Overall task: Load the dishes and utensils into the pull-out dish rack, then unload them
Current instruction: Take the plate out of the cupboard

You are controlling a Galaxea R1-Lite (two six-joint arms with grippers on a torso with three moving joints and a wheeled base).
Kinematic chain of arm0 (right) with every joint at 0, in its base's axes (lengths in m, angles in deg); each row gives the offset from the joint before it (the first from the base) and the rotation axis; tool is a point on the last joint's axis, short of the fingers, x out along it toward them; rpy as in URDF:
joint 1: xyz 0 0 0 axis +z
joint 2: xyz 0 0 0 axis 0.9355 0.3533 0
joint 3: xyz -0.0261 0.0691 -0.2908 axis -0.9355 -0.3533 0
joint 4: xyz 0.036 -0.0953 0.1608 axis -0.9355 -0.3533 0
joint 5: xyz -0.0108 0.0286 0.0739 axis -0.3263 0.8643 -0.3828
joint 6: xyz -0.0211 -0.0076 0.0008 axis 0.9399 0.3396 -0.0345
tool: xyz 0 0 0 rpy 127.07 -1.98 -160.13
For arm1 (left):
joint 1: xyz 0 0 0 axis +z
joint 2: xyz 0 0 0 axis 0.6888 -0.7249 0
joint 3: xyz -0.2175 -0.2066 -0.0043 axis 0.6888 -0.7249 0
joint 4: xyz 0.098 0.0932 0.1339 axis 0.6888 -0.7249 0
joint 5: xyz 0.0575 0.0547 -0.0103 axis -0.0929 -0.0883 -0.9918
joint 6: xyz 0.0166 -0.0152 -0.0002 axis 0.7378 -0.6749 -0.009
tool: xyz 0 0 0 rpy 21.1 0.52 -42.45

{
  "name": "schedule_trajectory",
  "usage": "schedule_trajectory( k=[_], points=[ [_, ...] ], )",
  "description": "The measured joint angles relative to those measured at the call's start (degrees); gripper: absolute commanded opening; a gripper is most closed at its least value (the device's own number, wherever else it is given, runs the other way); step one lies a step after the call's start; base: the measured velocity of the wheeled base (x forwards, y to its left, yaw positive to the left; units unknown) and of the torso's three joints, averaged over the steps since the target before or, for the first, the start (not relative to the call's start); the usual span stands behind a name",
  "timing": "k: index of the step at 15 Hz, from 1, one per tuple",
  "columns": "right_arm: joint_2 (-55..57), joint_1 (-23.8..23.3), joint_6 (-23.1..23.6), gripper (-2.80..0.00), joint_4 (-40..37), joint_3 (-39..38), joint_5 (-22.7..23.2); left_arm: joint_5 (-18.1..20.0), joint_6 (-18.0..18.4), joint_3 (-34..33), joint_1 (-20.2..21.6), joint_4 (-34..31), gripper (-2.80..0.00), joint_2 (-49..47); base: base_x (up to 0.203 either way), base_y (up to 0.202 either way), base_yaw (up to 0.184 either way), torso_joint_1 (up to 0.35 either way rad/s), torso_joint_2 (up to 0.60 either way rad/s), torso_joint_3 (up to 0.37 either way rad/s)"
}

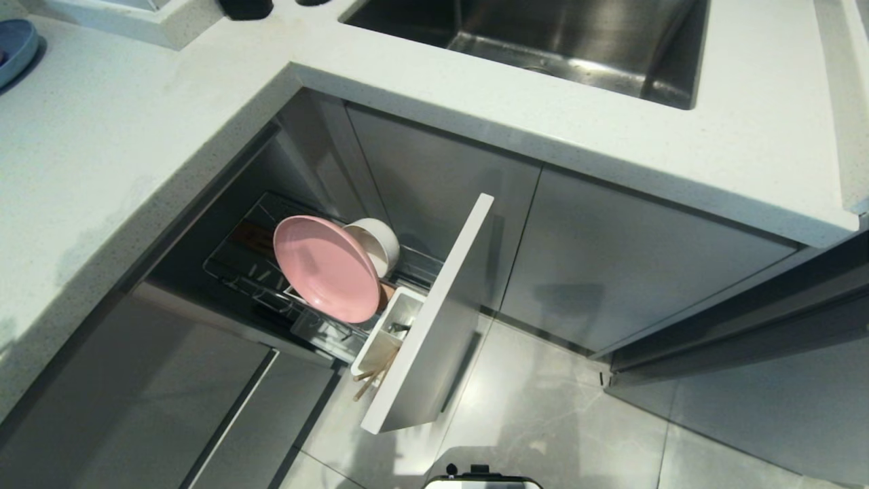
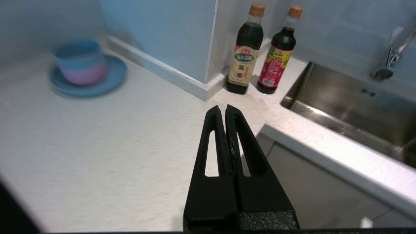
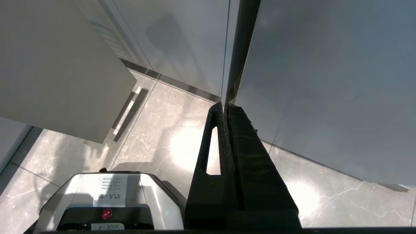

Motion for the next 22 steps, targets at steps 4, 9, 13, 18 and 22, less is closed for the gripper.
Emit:
schedule_trajectory(
  k=[4, 9, 13, 18, 22],
  points=[
    [0.0, 0.0, 0.0, -2.80, 0.0, 0.0, 0.0, -2.8, -15.0, 7.1, -13.5, -6.9, -2.80, -11.7, 0.000, 0.000, 0.000, 0.000, 0.00, 0.000],
    [0.0, 0.0, 0.0, -2.80, 0.0, 0.0, 0.0, -5.2, -32.9, 6.7, -33.5, -22.3, -2.80, -17.2, 0.000, 0.000, 0.000, 0.000, 0.00, 0.000],
    [0.0, 0.0, 0.0, -2.80, 0.0, 0.0, 0.0, -5.9, -42.0, 1.6, -38.1, -32.6, -2.80, -18.9, 0.000, 0.000, 0.000, 0.000, 0.00, 0.000],
    [0.0, 0.0, 0.0, -2.80, 0.0, 0.0, 0.0, -7.8, -47.3, -3.5, -40.3, -34.1, 0.00, -24.6, 0.000, 0.000, 0.000, 0.000, 0.00, 0.000],
    [0.0, 0.0, 0.0, -2.80, 0.0, 0.0, 0.0, -10.6, -47.7, -5.6, -40.3, -29.5, 0.00, -30.2, 0.000, 0.000, 0.000, 0.000, 0.00, 0.000]
  ],
)
